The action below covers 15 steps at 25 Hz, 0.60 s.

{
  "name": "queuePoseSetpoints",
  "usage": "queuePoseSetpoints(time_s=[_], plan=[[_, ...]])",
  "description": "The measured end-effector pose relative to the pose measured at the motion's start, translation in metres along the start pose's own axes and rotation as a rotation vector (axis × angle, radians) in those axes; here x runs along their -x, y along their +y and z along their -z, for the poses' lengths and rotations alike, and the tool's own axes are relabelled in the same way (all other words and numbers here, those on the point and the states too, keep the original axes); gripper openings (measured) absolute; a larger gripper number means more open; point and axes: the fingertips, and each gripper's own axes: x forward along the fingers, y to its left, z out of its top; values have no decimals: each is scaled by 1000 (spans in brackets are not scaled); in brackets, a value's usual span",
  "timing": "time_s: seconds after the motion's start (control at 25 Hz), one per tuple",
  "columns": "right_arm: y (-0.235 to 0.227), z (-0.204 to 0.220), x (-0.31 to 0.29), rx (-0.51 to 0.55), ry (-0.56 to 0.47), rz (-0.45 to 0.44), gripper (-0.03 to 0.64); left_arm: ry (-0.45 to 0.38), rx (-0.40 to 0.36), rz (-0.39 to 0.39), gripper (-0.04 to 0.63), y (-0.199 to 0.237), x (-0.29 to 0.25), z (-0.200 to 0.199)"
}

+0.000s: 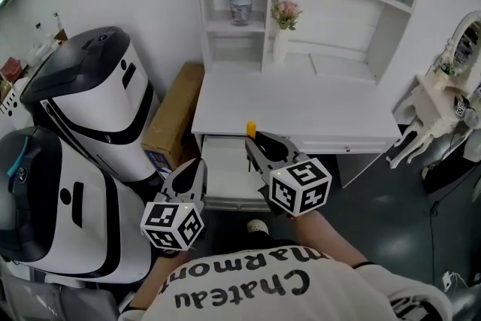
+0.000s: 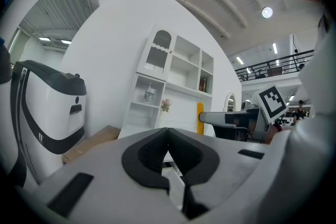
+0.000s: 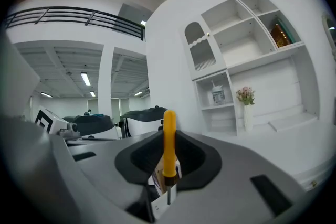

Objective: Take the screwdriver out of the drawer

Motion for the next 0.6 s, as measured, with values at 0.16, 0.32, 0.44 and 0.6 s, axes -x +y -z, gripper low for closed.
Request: queuePoseSetpoints(time_s=[0.16, 0.32, 0.44, 0.6], plan=[[-7, -13, 4, -2, -39, 11, 80, -23, -5, 2, 23, -3, -5, -11], [-19, -25, 6, -13, -75, 6, 80, -47, -18, 2, 23, -10, -14, -22], [-27, -31, 1, -18, -82, -10, 80, -53, -26, -4, 23, -13, -22, -28], [-39, -37, -6, -11, -72, -41, 80, -66, -14, -37, 23, -15, -34, -35]])
